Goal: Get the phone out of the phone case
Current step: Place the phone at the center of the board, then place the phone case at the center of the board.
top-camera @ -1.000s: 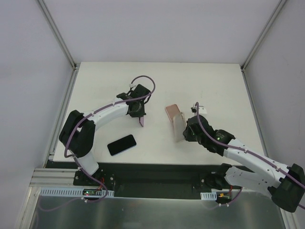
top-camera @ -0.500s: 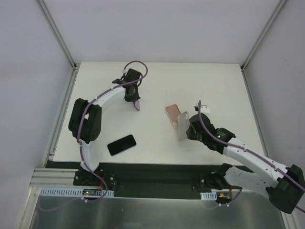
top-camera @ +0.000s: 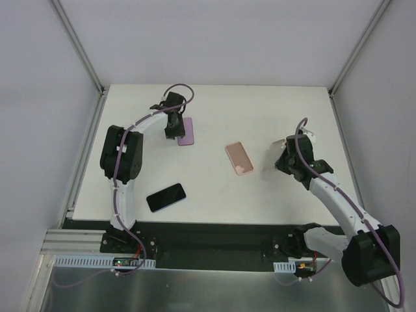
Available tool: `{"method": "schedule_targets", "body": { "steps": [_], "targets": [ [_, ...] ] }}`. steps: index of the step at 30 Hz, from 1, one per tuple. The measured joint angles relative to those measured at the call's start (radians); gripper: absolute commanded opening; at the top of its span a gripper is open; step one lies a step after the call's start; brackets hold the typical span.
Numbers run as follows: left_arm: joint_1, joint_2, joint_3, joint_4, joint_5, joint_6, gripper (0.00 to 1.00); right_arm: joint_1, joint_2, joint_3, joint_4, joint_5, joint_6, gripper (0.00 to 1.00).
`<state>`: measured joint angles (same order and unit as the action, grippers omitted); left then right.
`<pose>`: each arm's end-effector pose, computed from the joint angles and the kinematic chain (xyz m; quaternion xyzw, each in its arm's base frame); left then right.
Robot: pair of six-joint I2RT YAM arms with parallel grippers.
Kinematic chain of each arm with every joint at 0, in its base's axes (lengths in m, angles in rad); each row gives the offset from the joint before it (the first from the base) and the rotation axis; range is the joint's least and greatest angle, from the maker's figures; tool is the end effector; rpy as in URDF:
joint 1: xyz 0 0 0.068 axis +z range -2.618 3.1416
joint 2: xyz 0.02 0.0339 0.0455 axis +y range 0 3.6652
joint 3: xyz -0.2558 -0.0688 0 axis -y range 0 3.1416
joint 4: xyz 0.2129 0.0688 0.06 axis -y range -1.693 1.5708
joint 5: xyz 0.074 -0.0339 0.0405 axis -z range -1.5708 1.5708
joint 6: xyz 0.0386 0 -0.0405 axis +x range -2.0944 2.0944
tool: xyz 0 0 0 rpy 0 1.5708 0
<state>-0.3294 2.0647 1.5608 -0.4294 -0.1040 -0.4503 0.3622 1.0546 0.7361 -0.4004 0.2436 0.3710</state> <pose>0.4021 -0.1332 0.1982 -0.0736 0.9456 -0.0733 0.3082 0.1890 0.0617 0.2529 0.0542 0.9037 0.0437 0.4225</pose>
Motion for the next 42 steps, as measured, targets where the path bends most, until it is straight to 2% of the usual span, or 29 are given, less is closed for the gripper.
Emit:
{"method": "schedule_targets", "body": {
  "steps": [1, 5, 8, 9, 11, 12, 15, 17, 24, 26, 33, 42],
  "targets": [
    [0.002, 0.006, 0.000, -0.007, 0.000, 0.003, 0.49, -0.038, 0.013, 0.005, 0.009, -0.021, -0.006, 0.01],
    [0.002, 0.010, 0.000, -0.025, 0.009, 0.016, 0.64, -0.153, 0.080, 0.045, 0.025, -0.098, -0.025, 0.01],
    [0.002, 0.007, -0.007, -0.024, 0.017, 0.019, 0.67, -0.212, 0.132, 0.079, 0.048, -0.148, -0.040, 0.03],
    [0.002, 0.001, -0.015, -0.025, 0.018, 0.017, 0.72, -0.231, 0.150, 0.086, 0.062, -0.164, -0.043, 0.18],
    [0.002, -0.028, -0.047, -0.025, 0.018, 0.016, 0.75, -0.274, 0.186, 0.092, 0.091, -0.207, -0.050, 0.38],
    [0.002, -0.046, -0.063, -0.029, 0.018, 0.014, 0.76, -0.295, 0.206, 0.093, 0.108, -0.225, -0.052, 0.59],
    [0.002, -0.145, -0.135, -0.036, 0.018, 0.005, 0.77, -0.341, 0.257, 0.092, 0.145, -0.264, -0.060, 0.80],
    [0.002, -0.229, -0.183, -0.035, 0.018, -0.006, 0.77, -0.367, 0.285, 0.093, 0.162, -0.282, -0.065, 0.84],
    [0.002, -0.458, -0.356, -0.026, 0.041, -0.025, 0.78, -0.402, 0.309, 0.129, 0.126, -0.278, -0.087, 0.87],
    [0.002, -0.505, -0.416, -0.027, 0.048, -0.033, 0.78, -0.402, 0.279, 0.138, 0.103, -0.257, -0.097, 0.96],
    [0.002, -0.717, -0.586, -0.048, 0.109, -0.064, 0.78, -0.402, 0.068, 0.137, -0.028, -0.180, -0.122, 0.96],
    [0.002, -0.961, -0.662, -0.092, 0.149, -0.063, 0.78, -0.402, -0.219, 0.037, -0.218, -0.107, -0.165, 0.96]
  ]
}}
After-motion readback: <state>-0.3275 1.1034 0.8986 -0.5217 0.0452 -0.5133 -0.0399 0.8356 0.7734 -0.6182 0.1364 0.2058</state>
